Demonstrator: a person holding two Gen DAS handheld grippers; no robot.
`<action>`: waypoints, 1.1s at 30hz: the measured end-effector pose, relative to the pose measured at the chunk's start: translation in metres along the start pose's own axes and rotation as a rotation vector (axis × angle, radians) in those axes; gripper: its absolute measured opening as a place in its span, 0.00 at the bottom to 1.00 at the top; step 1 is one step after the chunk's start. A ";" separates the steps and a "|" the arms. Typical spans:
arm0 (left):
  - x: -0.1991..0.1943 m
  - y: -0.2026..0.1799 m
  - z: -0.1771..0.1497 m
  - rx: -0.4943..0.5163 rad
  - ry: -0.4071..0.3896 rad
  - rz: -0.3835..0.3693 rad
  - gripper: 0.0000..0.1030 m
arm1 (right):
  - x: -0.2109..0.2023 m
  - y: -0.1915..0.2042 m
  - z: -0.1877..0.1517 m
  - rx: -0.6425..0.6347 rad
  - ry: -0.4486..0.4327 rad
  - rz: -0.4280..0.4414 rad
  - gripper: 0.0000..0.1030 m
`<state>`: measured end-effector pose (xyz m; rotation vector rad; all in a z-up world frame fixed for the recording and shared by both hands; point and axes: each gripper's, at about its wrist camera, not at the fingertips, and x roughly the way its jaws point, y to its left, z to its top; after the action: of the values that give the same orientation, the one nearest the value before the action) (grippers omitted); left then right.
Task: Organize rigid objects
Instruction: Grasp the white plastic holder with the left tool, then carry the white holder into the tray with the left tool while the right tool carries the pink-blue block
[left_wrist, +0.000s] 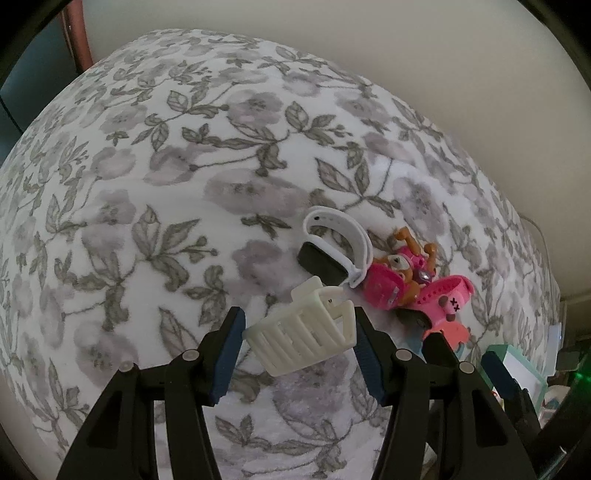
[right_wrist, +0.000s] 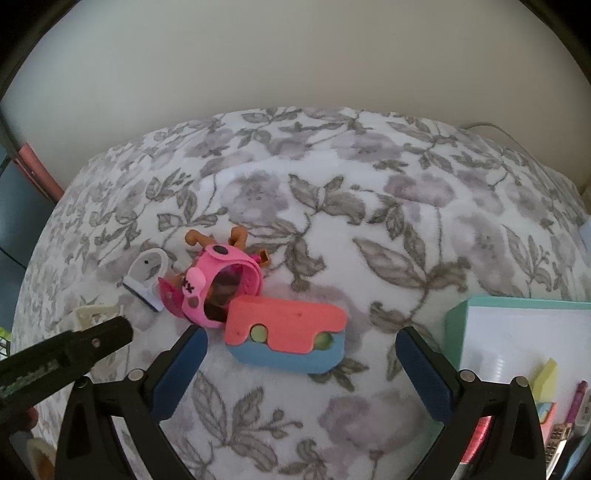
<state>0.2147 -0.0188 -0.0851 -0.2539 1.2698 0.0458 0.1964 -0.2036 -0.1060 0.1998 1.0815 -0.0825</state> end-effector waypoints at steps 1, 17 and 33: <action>-0.002 0.002 -0.001 -0.004 -0.002 0.000 0.58 | 0.003 0.000 0.000 0.008 0.005 0.004 1.00; -0.001 0.005 0.001 -0.030 0.000 0.008 0.58 | 0.019 0.006 0.002 0.043 0.043 0.005 0.72; -0.011 -0.007 -0.002 0.008 -0.025 0.020 0.58 | -0.011 -0.013 -0.015 0.096 0.056 0.017 0.72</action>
<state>0.2110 -0.0246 -0.0745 -0.2329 1.2470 0.0603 0.1763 -0.2136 -0.1043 0.2992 1.1326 -0.1148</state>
